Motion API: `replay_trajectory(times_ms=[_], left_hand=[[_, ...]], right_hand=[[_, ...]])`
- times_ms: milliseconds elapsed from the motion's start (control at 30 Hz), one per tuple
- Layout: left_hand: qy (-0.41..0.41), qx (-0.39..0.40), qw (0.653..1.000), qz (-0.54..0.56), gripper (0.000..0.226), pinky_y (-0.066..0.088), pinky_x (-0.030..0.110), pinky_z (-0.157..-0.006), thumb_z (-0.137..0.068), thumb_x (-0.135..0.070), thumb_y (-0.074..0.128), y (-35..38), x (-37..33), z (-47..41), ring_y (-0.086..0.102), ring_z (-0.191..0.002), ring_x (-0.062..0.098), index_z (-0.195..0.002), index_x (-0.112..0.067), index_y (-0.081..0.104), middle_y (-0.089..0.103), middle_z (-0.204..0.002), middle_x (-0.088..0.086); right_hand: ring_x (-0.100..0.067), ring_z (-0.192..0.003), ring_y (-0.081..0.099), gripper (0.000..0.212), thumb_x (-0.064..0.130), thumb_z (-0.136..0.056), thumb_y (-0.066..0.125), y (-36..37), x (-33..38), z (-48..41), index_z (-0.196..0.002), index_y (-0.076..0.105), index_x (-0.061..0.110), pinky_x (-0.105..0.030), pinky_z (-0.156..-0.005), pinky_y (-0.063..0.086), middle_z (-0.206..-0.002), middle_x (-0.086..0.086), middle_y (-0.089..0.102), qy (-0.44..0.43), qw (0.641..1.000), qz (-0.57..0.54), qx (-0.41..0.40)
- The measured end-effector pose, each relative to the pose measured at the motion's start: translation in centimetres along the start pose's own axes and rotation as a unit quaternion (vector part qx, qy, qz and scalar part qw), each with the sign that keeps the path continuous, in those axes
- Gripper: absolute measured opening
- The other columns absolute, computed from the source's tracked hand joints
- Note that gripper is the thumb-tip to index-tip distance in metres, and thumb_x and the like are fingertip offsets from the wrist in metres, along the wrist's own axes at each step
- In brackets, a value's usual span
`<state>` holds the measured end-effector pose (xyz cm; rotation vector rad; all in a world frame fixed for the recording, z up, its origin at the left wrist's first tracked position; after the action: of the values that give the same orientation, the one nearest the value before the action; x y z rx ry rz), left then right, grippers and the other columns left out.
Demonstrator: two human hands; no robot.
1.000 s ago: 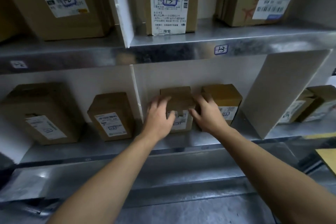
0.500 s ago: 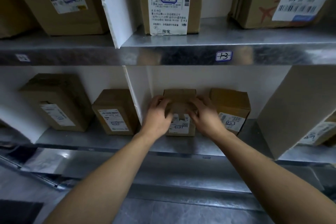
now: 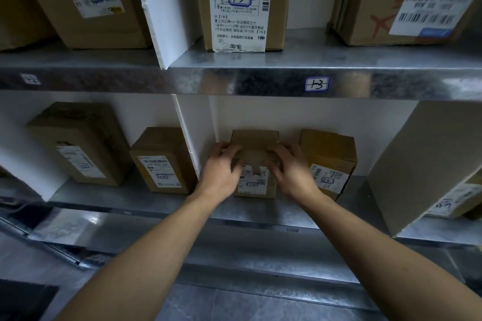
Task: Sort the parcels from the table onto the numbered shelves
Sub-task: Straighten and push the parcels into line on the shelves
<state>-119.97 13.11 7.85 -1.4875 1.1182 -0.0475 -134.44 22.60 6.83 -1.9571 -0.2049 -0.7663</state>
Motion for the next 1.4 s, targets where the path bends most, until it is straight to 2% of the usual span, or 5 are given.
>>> replay_trajectory(times_ms=[200, 467, 833, 1133, 1400], left_hand=[[0.000, -0.007, 1.000, 0.000, 0.038, 0.046, 0.035, -0.102, -0.093, -0.024, 0.058, 0.0, -0.2, 0.3, 0.053, -0.119, 0.027, -0.131, -0.023, 0.056, 0.044, -0.138, 0.006], [-0.001, -0.006, 1.000, 0.002, 0.037, 0.036, 0.021, -0.099, -0.093, -0.020, 0.060, -0.6, 0.1, 0.5, 0.052, -0.120, 0.026, -0.130, -0.020, 0.058, 0.047, -0.136, 0.008], [0.013, 0.009, 1.000, 0.021, 0.042, 0.037, 0.043, -0.112, -0.095, -0.033, 0.055, -1.9, -1.7, 1.0, 0.042, -0.131, 0.026, -0.137, -0.028, 0.050, 0.038, -0.144, 0.004], [0.122, 0.024, 0.991, 0.051, 0.040, 0.044, 0.043, -0.099, -0.093, -0.027, 0.057, -0.6, -8.8, 2.7, 0.050, -0.117, 0.032, -0.133, -0.019, 0.055, 0.051, -0.125, 0.013], [0.118, 0.093, 0.989, 0.017, 0.045, 0.039, 0.042, -0.107, -0.098, -0.035, 0.051, 3.4, -13.4, 1.5, 0.043, -0.131, 0.030, -0.142, -0.028, 0.044, 0.045, -0.142, 0.010]], right_hand=[[-0.030, -0.109, 0.057, 0.036, 0.015, -0.094, 0.067, 0.0, 0.0, 0.3, -0.129, 0.062, 0.009, -0.016, -0.087, 0.031, -0.130, -0.018, 0.050, 0.002, 1.000, -0.006, -0.003], [-0.029, -0.118, 0.054, 0.039, 0.017, -0.097, 0.064, 0.1, 0.7, 0.7, -0.135, 0.059, 0.012, -0.013, -0.094, 0.029, -0.135, -0.015, 0.047, 0.015, 1.000, -0.002, 0.001], [-0.034, -0.112, 0.060, 0.042, 0.034, -0.100, 0.056, -1.8, 1.7, 3.0, -0.139, 0.050, 0.024, -0.047, -0.093, 0.053, -0.142, -0.012, 0.043, 0.046, 0.998, 0.050, -0.001], [-0.038, -0.117, 0.052, 0.040, 0.033, -0.100, 0.057, -7.7, -1.4, 8.5, -0.135, 0.055, 0.014, -0.043, -0.090, 0.047, -0.135, -0.018, 0.048, 0.130, 0.980, 0.117, -0.090], [-0.036, -0.118, 0.051, 0.036, 0.032, -0.098, 0.059, -11.7, -5.3, 9.1, -0.129, 0.055, 0.014, -0.042, -0.092, 0.049, -0.133, -0.015, 0.049, 0.151, 0.976, 0.124, -0.096]])
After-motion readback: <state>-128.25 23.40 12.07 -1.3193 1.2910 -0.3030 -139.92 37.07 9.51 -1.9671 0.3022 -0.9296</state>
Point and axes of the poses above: each hand's wrist, its own z-axis away from the middle knuckle, its own y-axis out of the palm, x = y × z, the point moved 10 cm from there along -z, towards the middle knuckle
